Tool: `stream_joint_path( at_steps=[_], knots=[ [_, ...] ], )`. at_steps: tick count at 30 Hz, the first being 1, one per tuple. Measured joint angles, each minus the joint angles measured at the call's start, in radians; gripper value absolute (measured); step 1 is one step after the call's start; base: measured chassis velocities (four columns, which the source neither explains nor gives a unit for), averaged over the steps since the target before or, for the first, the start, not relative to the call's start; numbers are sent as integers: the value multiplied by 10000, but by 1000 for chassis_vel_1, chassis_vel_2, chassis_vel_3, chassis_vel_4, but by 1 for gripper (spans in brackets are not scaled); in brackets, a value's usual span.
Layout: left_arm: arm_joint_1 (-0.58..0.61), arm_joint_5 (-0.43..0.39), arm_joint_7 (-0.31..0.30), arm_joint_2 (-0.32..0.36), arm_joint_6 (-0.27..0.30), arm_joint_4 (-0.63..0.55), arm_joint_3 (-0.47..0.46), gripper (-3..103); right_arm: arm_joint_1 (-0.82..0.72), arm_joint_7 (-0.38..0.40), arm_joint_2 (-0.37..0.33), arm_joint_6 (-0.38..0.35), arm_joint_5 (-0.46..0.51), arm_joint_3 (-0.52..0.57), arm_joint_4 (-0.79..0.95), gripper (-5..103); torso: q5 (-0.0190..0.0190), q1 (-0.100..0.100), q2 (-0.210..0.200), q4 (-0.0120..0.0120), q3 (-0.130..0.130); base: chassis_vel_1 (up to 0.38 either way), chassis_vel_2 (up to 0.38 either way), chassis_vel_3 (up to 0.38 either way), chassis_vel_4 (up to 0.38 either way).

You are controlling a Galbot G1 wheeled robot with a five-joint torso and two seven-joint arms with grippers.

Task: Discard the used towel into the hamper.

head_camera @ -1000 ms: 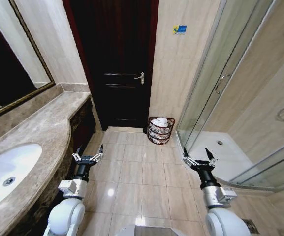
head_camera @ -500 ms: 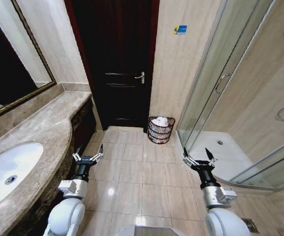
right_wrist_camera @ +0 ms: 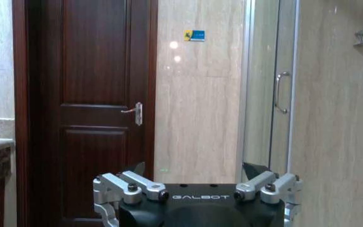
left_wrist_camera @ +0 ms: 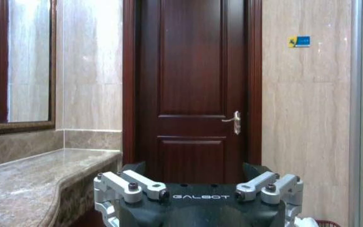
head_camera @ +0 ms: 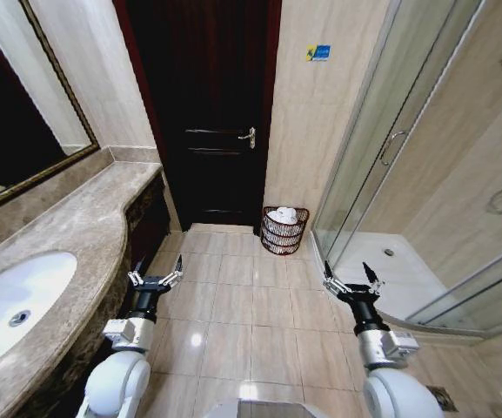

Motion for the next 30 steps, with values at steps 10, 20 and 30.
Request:
stream_joint_path(
  at_steps=[10, 20, 30],
  knots=[
    [0, 0, 0, 0, 0, 0, 0, 100, 0, 0, 0, 0, 0, 0, 0, 100, 0, -1, 0, 0, 0, 0, 0, 0, 0],
    [0, 0, 0, 0, 0, 1, 0, 100, 0, 0, 0, 0, 0, 0, 0, 100, 0, -1, 0, 0, 0, 0, 0, 0, 0],
    [0, 0, 0, 0, 0, 0, 0, 100, 0, 0, 0, 0, 0, 0, 0, 100, 0, -1, 0, 0, 0, 0, 0, 0, 0]
  ],
)
